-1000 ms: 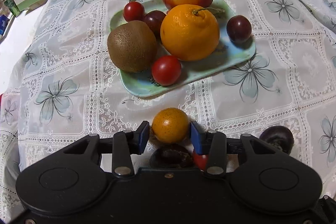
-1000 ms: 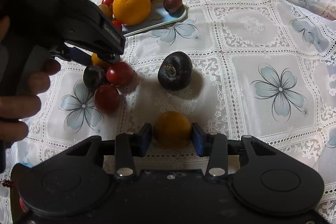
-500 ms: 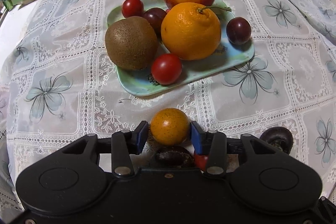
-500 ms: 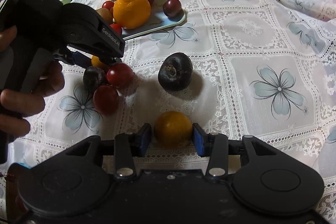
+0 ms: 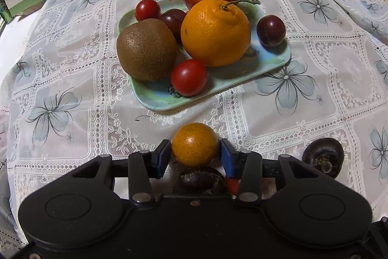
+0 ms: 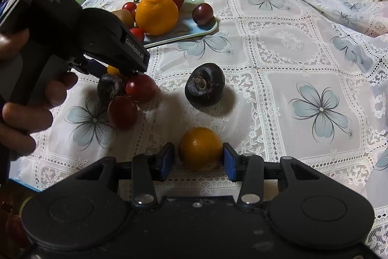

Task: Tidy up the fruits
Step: 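Grasp a dark fruit by the tomatoes with the left gripper while the right holds the orange tomato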

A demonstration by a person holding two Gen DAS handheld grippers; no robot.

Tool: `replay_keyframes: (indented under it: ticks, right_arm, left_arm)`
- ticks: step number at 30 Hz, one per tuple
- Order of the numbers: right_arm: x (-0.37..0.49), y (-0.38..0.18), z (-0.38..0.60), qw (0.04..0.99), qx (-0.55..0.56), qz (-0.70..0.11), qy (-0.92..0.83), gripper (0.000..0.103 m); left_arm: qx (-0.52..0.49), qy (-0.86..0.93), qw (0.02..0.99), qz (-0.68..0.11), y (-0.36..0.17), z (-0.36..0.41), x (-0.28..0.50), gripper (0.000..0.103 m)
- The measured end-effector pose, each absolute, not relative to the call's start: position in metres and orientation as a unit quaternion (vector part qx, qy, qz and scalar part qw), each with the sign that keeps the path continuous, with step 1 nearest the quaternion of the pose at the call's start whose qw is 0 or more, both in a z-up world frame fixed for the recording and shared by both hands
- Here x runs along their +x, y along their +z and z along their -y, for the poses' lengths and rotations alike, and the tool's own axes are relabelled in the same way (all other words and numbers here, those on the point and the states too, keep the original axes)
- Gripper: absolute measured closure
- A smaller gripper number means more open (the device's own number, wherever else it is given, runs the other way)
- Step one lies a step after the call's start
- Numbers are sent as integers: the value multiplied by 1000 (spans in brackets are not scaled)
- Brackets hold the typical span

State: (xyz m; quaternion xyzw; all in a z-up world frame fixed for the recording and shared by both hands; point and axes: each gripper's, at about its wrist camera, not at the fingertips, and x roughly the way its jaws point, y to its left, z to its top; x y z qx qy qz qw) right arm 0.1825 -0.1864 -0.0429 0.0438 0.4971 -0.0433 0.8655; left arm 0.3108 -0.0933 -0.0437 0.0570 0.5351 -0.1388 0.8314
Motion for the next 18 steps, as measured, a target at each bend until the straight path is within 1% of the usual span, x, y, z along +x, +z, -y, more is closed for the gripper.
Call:
replay_keyframes:
  ticks: [8, 11, 12, 14, 18]
  right_arm:
    - [188, -40, 196, 855, 72, -512, -32, 57]
    - [191, -38, 202, 851, 89, -517, -29, 61]
    - [192, -38, 204, 851, 94, -516, -30, 64]
    - [192, -37, 207, 852, 100, -514, -27, 65]
    - [191, -34, 212, 856, 109, -505, -20, 65]
  left_arm:
    - [51, -128, 837, -529, -43, 94, 310, 52]
    - [33, -120, 839, -530, -41, 92, 312, 56]
    - [23, -116, 839, -532, -40, 89, 313, 57]
    - [7, -104, 840, -533, -37, 86, 314, 57]
    - [13, -71, 852, -518, -22, 80, 300, 57]
